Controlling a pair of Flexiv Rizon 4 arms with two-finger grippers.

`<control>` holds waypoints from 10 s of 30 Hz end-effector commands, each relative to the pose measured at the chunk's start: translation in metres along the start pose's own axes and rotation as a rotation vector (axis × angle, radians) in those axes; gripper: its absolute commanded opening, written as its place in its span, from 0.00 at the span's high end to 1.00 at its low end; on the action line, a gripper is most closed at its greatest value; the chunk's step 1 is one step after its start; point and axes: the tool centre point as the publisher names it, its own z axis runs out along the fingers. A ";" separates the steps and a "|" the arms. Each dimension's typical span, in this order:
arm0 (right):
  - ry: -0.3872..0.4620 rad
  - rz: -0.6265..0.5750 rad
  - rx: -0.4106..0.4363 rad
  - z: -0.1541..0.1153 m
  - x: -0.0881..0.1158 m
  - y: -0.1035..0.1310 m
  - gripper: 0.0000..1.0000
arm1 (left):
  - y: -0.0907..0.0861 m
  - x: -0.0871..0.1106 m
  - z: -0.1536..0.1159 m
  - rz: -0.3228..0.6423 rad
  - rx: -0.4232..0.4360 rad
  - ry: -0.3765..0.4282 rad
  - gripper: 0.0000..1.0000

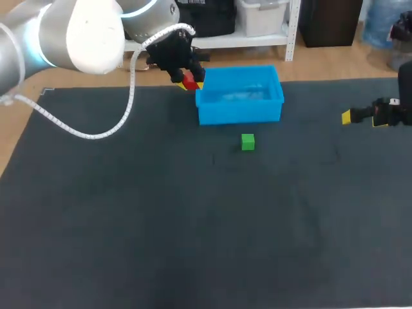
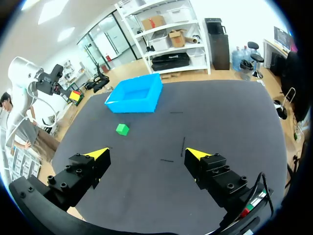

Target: Use the left arm to pick the red cube and place it into the blue plastic box first, then use the right arm to grasp the green cube and put it into the same blue plastic box after the first action is fully finished.

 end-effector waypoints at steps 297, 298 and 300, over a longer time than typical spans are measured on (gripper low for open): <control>0.079 -0.029 0.064 0.014 -0.013 0.023 0.00 | 0.102 0.102 -0.031 0.303 0.243 -0.108 0.00; 0.089 -0.030 0.071 0.015 -0.013 0.025 0.00 | 0.102 0.102 -0.031 0.303 0.243 -0.108 0.00; 0.100 -0.034 0.075 0.018 -0.015 0.027 0.00 | 0.102 0.102 -0.031 0.303 0.243 -0.108 0.00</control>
